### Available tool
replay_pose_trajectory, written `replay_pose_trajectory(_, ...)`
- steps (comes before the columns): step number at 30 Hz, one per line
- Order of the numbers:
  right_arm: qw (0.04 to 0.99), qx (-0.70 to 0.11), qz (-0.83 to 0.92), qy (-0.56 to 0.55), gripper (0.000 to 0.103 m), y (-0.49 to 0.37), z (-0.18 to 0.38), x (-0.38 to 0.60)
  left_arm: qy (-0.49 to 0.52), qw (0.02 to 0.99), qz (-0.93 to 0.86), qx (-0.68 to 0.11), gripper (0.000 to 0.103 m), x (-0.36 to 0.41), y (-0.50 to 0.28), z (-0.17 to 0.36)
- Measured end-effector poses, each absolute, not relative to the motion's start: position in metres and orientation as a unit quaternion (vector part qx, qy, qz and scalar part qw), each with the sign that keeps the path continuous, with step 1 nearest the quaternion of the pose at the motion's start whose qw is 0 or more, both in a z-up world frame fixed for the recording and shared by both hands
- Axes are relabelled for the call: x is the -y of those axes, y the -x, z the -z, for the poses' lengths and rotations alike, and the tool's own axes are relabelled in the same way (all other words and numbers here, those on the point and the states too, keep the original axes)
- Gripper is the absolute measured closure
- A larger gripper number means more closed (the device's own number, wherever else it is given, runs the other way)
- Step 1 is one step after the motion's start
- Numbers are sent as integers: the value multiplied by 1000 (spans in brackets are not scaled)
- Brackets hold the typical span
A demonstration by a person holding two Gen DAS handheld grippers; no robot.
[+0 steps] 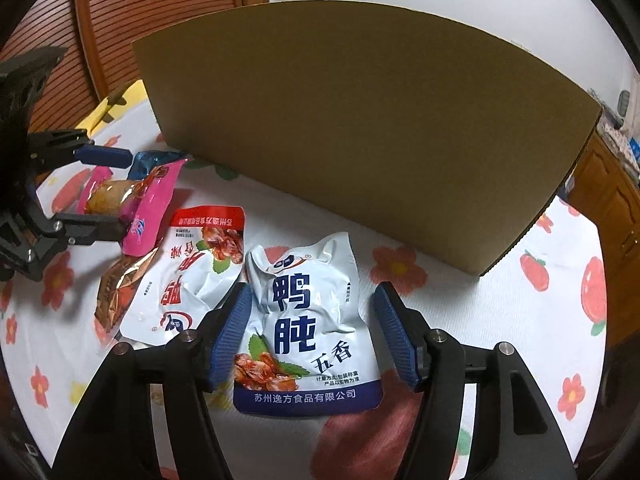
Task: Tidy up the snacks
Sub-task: 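Lower the left tool onto the pink sausage pack while the right tool reaches the white duck pouch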
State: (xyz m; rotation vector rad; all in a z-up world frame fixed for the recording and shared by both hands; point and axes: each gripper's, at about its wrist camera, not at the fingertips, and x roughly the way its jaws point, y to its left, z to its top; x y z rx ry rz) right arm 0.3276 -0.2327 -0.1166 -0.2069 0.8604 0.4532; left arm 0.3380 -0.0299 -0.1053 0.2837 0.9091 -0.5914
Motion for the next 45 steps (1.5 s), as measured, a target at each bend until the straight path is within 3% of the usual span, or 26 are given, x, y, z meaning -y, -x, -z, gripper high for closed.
replay_pose_trajectory(6,880,-413,-214,98,38,-328,117,234,-181,846,266,-425,13,37,-327,111)
replay_pose_trajectory(27,880,-413,-214,99,38,-328,117,233,-147,845,278,-433,13,31,-327,102)
replay_pose_trajectory(30,880,-413,-214,99,38,-328,117,233,-133,836,291,-445,31,30,-328,100)
replay_pose_trajectory(32,880,-413,-214,99,38,-328,117,233,-143,836,286,-447,54,32,-328,101)
replay_pose_trajectory(33,880,-413,-214,99,38,-328,117,233,-147,836,281,-447,57,32,-328,101)
replay_pose_trajectory(45,880,-413,-214,99,38,-328,117,233,-148,841,267,-447,61,39,-322,106)
